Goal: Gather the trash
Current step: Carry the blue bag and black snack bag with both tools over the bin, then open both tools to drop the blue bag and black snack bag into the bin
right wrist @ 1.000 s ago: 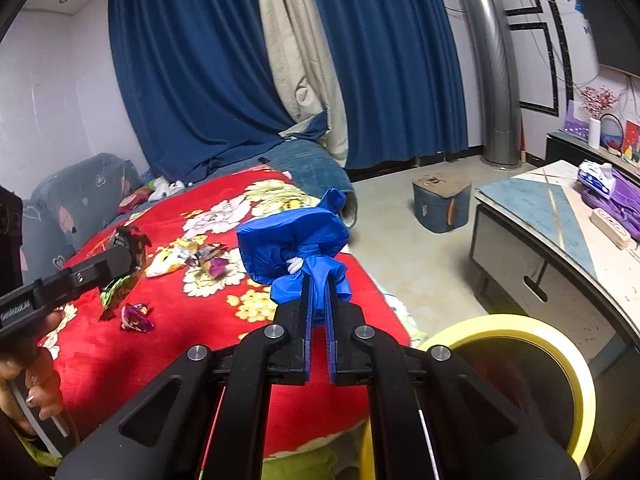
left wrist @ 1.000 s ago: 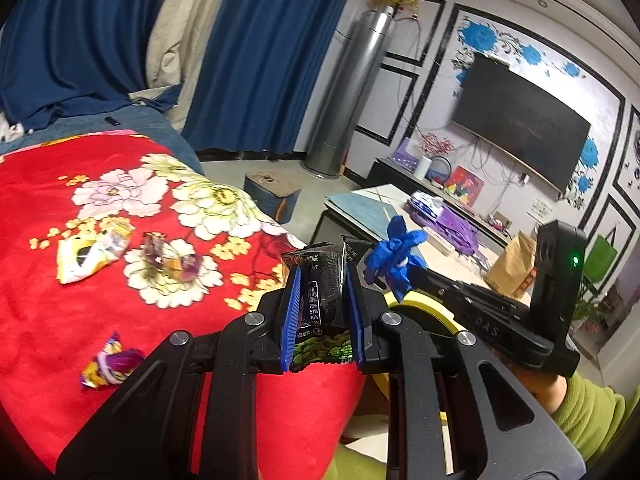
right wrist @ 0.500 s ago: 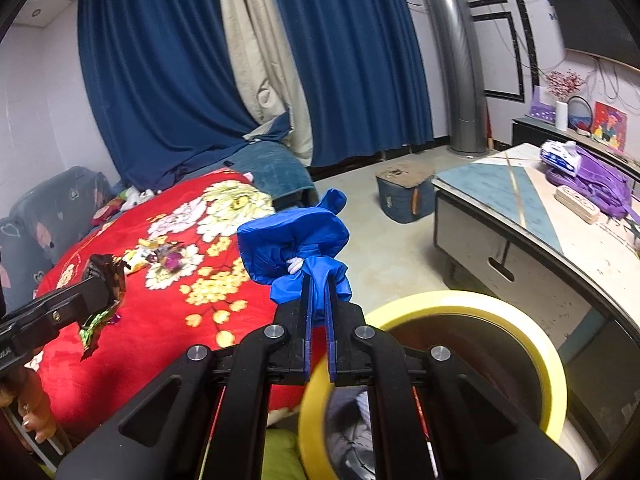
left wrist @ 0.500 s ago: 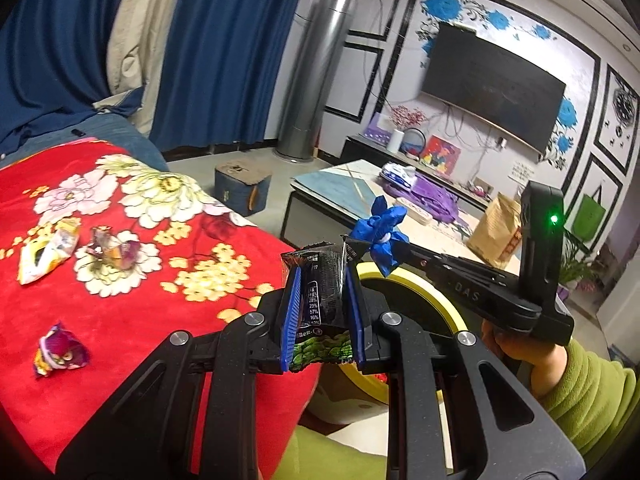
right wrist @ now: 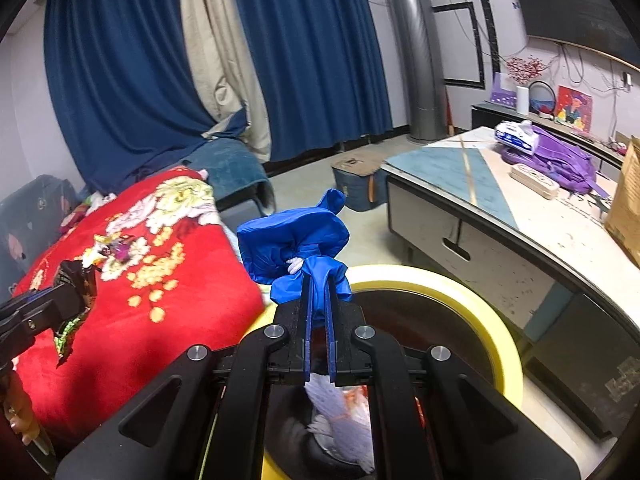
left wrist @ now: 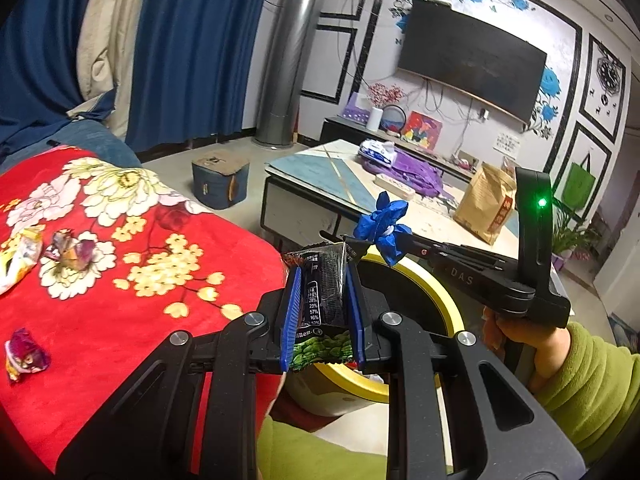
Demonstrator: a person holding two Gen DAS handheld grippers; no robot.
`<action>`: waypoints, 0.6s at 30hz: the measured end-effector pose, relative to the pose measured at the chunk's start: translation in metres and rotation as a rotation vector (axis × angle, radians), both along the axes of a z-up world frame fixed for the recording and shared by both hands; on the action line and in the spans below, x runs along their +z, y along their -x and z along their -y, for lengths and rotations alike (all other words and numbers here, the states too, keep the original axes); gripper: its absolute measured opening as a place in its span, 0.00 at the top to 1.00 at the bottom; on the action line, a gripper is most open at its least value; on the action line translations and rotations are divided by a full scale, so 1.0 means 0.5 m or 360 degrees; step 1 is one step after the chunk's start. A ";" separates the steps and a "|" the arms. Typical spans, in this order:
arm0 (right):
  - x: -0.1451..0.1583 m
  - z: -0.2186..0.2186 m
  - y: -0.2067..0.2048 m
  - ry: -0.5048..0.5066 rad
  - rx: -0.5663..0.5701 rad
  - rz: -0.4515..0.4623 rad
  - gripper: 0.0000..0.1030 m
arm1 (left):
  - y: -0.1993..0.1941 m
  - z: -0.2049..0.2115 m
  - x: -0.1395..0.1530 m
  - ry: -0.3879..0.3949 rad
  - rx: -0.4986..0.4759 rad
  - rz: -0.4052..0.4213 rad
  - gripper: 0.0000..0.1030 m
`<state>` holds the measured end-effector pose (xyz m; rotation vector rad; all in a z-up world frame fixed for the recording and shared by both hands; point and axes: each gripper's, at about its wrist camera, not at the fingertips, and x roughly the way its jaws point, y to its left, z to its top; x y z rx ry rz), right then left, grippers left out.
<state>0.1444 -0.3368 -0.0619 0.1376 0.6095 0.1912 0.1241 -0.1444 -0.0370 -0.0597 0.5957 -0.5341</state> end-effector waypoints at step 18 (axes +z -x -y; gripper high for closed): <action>-0.076 0.097 0.000 -0.0066 -0.0162 -0.0193 0.94 | -0.020 0.114 -0.069 -0.0120 -0.0234 -0.0094 0.84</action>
